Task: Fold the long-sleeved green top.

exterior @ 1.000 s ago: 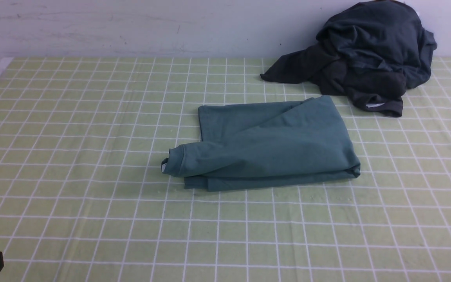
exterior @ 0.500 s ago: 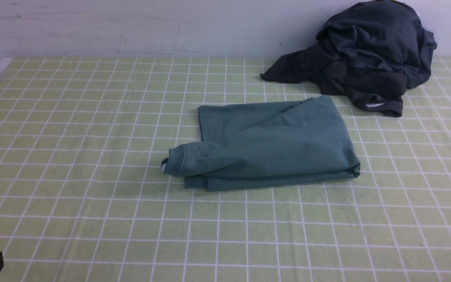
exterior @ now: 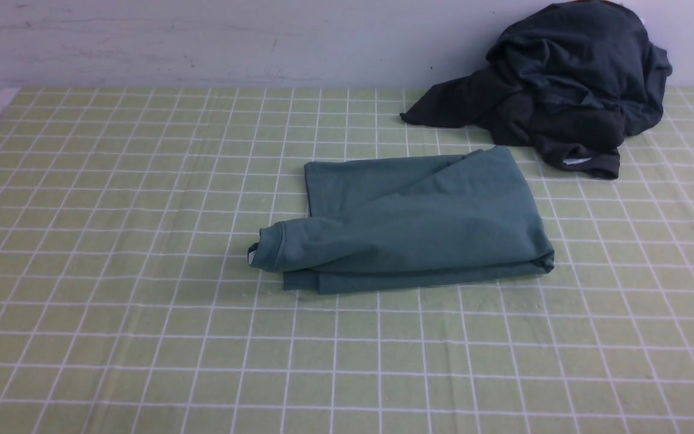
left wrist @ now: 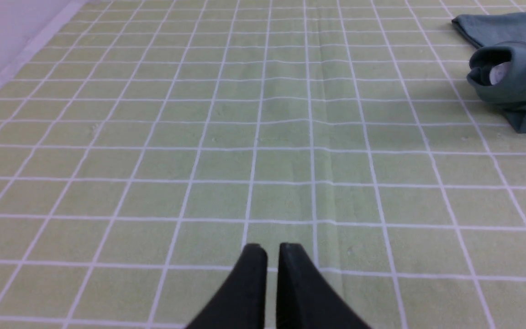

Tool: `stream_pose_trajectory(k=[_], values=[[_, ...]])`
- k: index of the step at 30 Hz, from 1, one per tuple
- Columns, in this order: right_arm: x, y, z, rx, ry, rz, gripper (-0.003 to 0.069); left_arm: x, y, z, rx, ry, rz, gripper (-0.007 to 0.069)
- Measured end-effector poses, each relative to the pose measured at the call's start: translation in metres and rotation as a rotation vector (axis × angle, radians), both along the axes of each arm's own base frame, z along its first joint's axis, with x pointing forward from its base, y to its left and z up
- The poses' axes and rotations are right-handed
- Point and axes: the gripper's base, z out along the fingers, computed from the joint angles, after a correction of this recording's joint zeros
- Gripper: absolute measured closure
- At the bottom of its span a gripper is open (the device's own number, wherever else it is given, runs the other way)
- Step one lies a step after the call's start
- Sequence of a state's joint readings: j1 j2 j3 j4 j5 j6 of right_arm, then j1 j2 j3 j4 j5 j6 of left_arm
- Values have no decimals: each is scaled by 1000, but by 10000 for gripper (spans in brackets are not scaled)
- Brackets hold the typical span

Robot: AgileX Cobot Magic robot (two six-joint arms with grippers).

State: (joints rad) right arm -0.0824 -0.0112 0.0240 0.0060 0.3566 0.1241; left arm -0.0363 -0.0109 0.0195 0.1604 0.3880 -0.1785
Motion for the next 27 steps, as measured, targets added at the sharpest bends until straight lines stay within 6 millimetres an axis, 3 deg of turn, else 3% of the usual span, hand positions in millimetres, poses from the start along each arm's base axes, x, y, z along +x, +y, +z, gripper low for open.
stream_pose_trajectory(k=[27], values=[[0, 0, 0, 14, -1, -3, 671, 0, -5, 0, 85, -1, -85, 598]])
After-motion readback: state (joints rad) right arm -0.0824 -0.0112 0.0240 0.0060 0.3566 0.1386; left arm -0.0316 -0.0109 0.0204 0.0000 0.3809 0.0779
